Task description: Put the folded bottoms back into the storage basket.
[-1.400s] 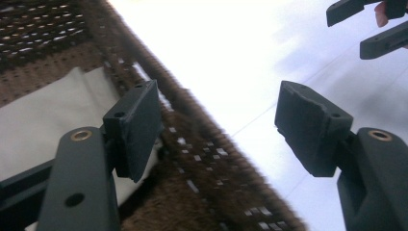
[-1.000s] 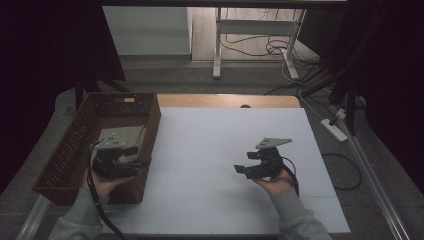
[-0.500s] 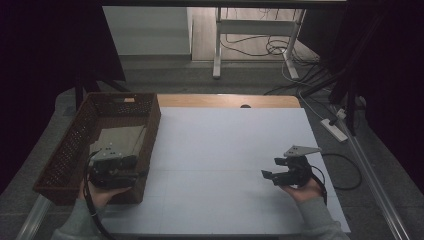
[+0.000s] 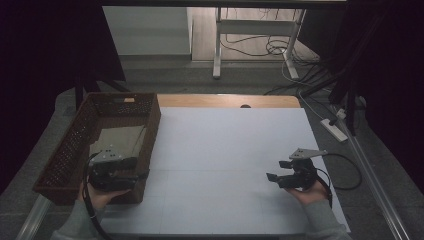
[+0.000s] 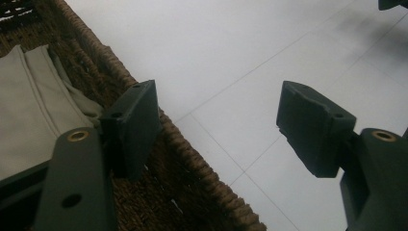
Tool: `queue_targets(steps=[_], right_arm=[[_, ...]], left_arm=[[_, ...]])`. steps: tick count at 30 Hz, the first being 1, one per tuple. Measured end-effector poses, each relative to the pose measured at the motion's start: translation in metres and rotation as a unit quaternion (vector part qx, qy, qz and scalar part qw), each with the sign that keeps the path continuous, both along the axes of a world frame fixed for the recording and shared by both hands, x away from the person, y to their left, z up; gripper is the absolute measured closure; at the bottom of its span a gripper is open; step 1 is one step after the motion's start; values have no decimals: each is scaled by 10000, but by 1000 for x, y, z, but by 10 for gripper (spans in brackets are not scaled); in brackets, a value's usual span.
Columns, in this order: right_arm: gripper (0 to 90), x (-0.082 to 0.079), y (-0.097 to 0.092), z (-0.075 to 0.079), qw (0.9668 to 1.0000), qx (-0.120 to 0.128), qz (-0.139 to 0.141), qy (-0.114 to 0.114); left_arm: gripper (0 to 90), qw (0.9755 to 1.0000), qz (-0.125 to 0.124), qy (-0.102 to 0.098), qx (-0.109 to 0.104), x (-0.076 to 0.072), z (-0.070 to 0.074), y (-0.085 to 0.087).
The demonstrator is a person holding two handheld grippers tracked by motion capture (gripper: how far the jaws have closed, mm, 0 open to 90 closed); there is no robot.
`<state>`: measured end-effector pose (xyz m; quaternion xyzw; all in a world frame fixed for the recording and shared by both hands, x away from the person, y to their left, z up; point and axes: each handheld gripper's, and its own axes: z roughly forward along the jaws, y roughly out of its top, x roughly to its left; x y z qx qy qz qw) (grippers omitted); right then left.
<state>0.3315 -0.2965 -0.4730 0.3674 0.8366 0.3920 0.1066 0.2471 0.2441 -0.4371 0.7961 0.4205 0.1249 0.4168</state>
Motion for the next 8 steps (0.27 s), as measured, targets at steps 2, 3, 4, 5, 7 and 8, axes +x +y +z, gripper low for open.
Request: queue_targets(steps=[2, 3, 4, 5, 7, 8], right_arm=[[248, 0, -1, -1, 10000, 22, -15, -9], [248, 0, -2, -1, 10000, 29, -13, -7], [248, 0, -2, -2, 10000, 47, -12, -12], [248, -1, -2, -2, 10000, 48, -10, -22], [248, -2, -2, -3, 10000, 43, -7, -38], [248, -2, -1, -3, 10000, 38, 6, -49]], left_arm=[[299, 10000, -6, -12, -3, 0, 0, 0], [297, 10000, -6, -13, -8, 0, 0, 0], [296, 10000, -11, -14, -12, 0, 1, 0], [295, 10000, -20, -17, -17, 0, 1, 0], [293, 10000, -43, -31, -32, 0, 2, -1], [292, 10000, -46, -31, -32, 0, 2, -1]])
